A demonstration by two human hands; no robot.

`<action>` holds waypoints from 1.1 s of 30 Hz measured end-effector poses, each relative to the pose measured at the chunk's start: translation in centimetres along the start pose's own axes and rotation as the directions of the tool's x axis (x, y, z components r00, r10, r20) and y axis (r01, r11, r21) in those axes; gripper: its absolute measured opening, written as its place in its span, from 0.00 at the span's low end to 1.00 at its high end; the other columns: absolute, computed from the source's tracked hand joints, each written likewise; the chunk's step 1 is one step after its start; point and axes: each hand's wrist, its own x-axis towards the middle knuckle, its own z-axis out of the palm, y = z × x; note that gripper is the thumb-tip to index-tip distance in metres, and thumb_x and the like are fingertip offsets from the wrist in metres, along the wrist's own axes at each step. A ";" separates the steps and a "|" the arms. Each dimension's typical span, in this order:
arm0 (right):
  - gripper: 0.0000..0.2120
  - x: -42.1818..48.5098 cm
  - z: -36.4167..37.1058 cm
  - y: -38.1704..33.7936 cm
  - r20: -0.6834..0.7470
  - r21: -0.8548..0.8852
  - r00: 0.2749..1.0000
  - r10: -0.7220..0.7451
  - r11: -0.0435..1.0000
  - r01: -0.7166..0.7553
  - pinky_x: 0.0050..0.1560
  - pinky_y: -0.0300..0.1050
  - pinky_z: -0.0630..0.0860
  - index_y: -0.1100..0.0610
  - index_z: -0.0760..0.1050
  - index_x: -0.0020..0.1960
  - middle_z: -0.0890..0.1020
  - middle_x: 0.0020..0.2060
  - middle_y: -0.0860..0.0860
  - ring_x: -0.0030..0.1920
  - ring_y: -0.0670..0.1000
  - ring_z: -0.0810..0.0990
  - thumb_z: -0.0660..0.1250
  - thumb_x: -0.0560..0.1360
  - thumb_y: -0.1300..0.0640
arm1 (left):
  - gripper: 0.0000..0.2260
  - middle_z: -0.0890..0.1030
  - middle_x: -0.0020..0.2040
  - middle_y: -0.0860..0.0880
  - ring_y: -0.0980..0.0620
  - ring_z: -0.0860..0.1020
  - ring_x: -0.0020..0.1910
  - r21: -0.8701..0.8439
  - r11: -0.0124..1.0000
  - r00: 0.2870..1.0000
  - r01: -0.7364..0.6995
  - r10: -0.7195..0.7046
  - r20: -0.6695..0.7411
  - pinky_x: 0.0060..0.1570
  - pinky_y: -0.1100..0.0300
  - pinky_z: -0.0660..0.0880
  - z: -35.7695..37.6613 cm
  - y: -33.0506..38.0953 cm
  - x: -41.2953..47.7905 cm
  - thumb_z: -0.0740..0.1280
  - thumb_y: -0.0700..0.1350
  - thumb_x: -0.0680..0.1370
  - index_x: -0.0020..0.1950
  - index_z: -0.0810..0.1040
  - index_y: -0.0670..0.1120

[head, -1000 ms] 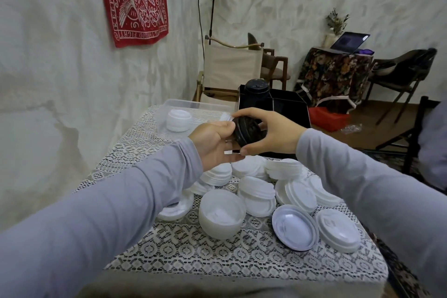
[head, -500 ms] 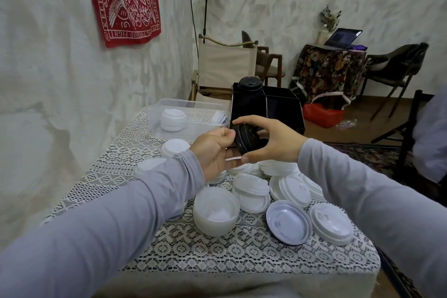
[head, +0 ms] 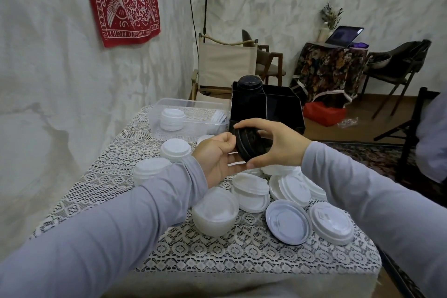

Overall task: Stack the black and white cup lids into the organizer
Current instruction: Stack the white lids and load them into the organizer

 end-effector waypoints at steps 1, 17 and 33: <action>0.35 -0.1 0.0 0.1 0.011 -0.016 1.000 0.003 1.000 -0.003 0.59 0.26 0.66 0.46 0.70 0.64 0.76 0.59 0.42 0.60 0.38 0.74 0.80 0.62 0.60 | 0.11 0.79 0.50 0.41 0.47 0.81 0.42 0.001 1.000 1.000 0.002 -0.002 0.000 0.37 0.53 0.80 0.0 -0.1 -0.1 0.53 0.41 0.83 0.62 0.69 0.39; 0.41 -2.9 0.9 -1.5 0.205 -0.376 0.979 0.007 0.924 0.073 0.64 0.40 0.66 0.51 0.62 0.73 0.64 0.69 0.49 0.67 0.49 0.66 0.73 0.62 0.65 | 0.06 0.81 0.47 0.43 0.48 0.81 0.45 0.243 0.962 0.989 0.126 -0.103 -0.107 0.42 0.52 0.80 0.4 -1.1 -0.4 0.63 0.35 0.77 0.49 0.79 0.43; 0.48 -6.2 3.8 0.1 -0.234 0.008 0.958 0.169 0.985 -0.172 0.62 0.32 0.67 0.52 0.54 0.74 0.68 0.63 0.45 0.63 0.42 0.70 0.79 0.63 0.54 | 0.19 0.76 0.60 0.38 0.40 0.80 0.53 0.199 0.980 0.993 0.012 0.011 -0.114 0.47 0.43 0.79 2.3 -2.6 -1.3 0.67 0.31 0.74 0.63 0.69 0.41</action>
